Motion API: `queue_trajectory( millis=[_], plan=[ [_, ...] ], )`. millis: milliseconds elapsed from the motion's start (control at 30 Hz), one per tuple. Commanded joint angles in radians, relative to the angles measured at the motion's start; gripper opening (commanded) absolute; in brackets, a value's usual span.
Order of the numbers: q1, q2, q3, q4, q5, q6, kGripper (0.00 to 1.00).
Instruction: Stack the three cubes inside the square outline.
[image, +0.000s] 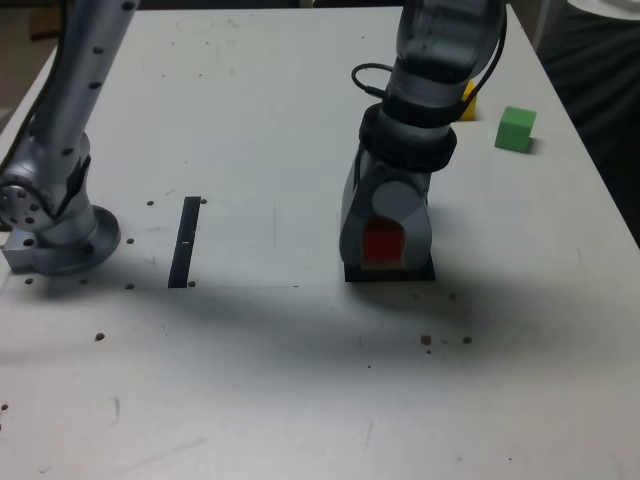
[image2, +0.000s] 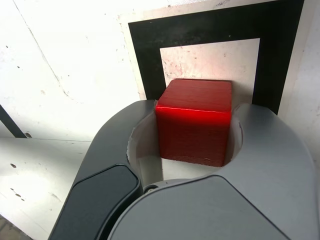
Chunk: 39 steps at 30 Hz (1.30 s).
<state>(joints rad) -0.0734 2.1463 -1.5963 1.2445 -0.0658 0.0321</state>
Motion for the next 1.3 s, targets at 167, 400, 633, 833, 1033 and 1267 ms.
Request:
queue_trajectory(
  millis=[167, 400, 633, 833, 1033, 1267],
  plan=[
    [0.008, 0.011, 0.022, -0.02, -0.002, 0.02, 0.99],
    [0.02, -0.007, 0.039, -0.022, 0.012, 0.02, 0.99],
    [0.039, -0.075, 0.051, -0.005, 0.06, 0.02, 0.99],
    [0.1, -0.112, 0.017, 0.047, 0.118, 0.04, 0.99],
    [0.185, -0.068, -0.112, 0.137, 0.138, 0.108, 0.99],
    [0.298, 0.037, -0.295, 0.21, 0.153, 0.191, 1.0]
  ],
)
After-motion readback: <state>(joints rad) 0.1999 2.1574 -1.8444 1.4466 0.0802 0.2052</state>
